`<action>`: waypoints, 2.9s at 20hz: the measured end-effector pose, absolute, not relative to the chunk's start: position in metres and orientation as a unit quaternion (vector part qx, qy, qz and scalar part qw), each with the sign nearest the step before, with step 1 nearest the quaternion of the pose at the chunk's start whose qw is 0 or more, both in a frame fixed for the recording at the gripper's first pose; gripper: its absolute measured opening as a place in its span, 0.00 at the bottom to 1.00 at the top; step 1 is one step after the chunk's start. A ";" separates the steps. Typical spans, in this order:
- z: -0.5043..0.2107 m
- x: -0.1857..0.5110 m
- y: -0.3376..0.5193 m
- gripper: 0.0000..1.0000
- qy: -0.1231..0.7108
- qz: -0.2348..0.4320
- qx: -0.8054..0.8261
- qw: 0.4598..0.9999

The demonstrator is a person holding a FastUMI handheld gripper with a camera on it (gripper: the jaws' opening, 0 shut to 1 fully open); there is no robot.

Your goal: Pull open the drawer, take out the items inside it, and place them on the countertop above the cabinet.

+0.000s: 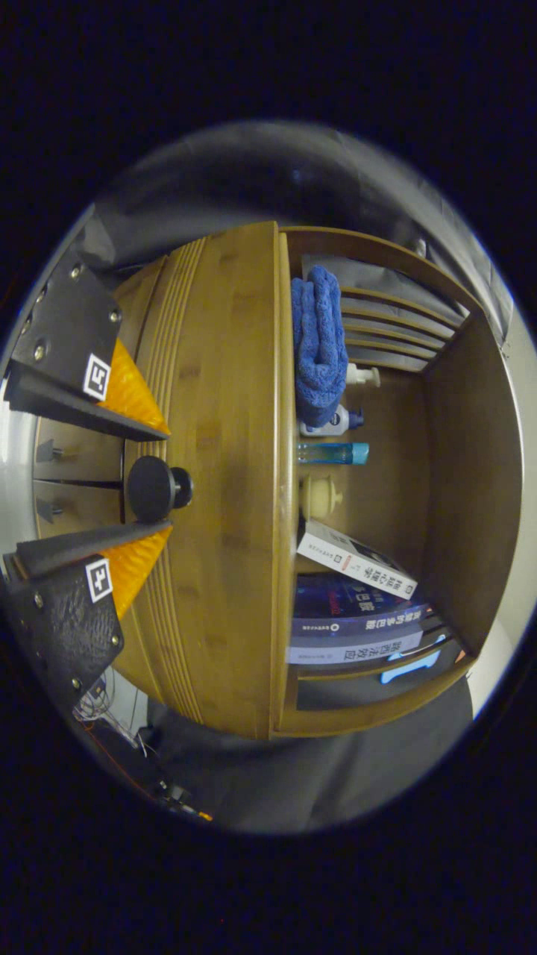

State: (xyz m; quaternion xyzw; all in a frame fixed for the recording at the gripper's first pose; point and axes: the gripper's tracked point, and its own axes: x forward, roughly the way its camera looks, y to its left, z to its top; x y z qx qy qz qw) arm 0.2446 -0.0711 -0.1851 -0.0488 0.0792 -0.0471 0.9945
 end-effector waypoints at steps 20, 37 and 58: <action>-0.190 0.247 -0.076 0.34 0.072 -0.074 -0.069 0.992; -0.192 0.111 -0.060 0.08 0.092 -0.042 -0.064 0.993; -0.182 0.133 -0.076 0.34 0.074 -0.064 -0.040 0.994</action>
